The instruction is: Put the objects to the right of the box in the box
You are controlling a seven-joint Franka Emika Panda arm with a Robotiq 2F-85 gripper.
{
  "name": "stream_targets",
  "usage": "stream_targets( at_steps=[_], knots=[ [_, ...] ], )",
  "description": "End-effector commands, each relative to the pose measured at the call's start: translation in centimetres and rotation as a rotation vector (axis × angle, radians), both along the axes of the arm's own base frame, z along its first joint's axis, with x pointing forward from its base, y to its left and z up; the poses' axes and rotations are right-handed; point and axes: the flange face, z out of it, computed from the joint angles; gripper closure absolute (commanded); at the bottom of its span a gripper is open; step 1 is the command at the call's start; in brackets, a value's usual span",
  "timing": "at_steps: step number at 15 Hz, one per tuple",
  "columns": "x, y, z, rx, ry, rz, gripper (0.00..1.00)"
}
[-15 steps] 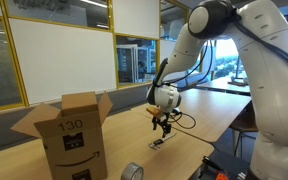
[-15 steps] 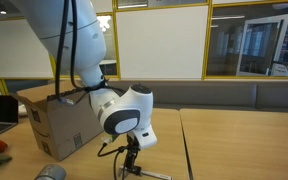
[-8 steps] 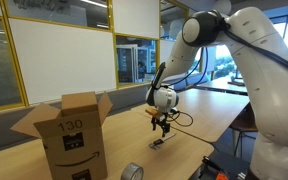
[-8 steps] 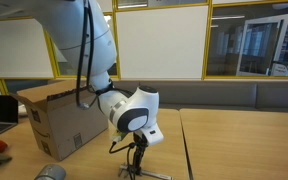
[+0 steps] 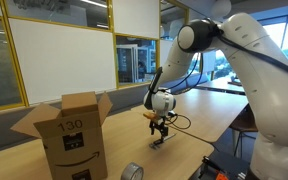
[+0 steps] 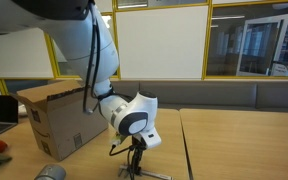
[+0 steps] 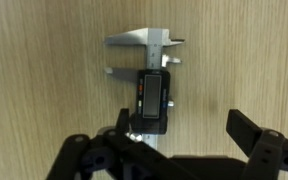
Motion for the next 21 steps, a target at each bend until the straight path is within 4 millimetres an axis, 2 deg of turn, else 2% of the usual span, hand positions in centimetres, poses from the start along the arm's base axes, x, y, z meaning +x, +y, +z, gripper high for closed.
stream_targets(
  at_steps=[1, 5, 13, 14, 15, 21],
  knots=[
    [0.7, 0.8, -0.8, 0.009, 0.022, 0.006, 0.00],
    [0.5, 1.3, -1.4, 0.019, 0.036, 0.015, 0.00],
    [0.2, 1.2, -2.2, 0.020, 0.048, 0.015, 0.00],
    [0.2, 1.2, -2.2, 0.020, 0.049, 0.016, 0.25],
    [0.2, 1.2, -2.3, 0.019, 0.050, 0.016, 0.27],
    [0.7, 1.1, -1.9, 0.018, 0.040, 0.017, 0.72]
  ],
)
